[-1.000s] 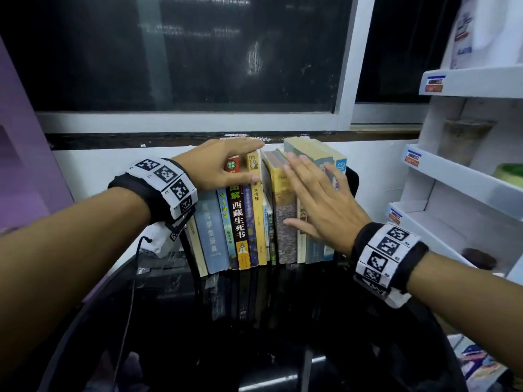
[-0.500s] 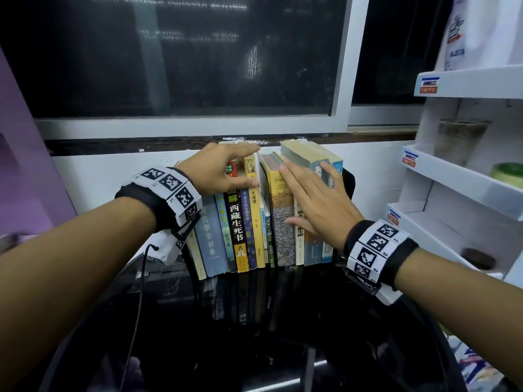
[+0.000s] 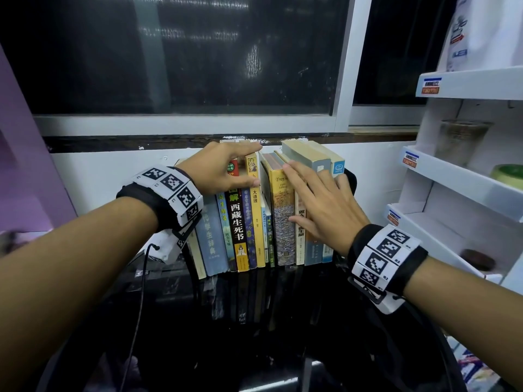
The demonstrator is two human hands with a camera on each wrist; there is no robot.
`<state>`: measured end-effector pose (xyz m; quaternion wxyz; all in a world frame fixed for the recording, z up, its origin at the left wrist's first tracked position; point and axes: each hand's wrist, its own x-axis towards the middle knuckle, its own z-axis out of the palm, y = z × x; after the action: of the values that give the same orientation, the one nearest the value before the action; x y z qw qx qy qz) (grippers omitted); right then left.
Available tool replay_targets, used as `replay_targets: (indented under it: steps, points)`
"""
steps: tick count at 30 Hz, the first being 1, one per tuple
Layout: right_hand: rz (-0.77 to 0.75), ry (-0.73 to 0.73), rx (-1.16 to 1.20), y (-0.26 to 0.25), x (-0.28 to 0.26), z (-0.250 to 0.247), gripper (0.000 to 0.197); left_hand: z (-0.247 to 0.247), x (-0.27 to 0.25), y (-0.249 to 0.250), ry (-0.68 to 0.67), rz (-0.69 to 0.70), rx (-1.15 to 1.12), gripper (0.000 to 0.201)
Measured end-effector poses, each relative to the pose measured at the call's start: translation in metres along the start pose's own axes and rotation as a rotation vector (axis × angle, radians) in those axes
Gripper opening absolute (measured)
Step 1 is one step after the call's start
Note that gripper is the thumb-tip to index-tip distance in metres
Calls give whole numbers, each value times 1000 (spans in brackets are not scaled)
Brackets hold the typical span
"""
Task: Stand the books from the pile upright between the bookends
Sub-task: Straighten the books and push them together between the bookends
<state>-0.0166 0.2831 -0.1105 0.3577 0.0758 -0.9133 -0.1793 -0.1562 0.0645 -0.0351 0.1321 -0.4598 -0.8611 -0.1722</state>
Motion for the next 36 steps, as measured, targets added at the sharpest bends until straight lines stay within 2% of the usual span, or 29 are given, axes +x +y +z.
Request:
replay_targets:
  steps: [4,13,24,36]
  points:
    - [49,-80,129,2,2,3,110,-1,-2,3,-19,-14,-29,80]
    - [73,-209,135,15,9,2,118,-2,-2,3,-7,-18,-32,81]
    - [132,-204,195,9,8,2,116,-3,-3,5,-17,-16,-43,80]
    - [111,-186,182,9,7,4,114,-4,-2,5,-7,-7,-8,83]
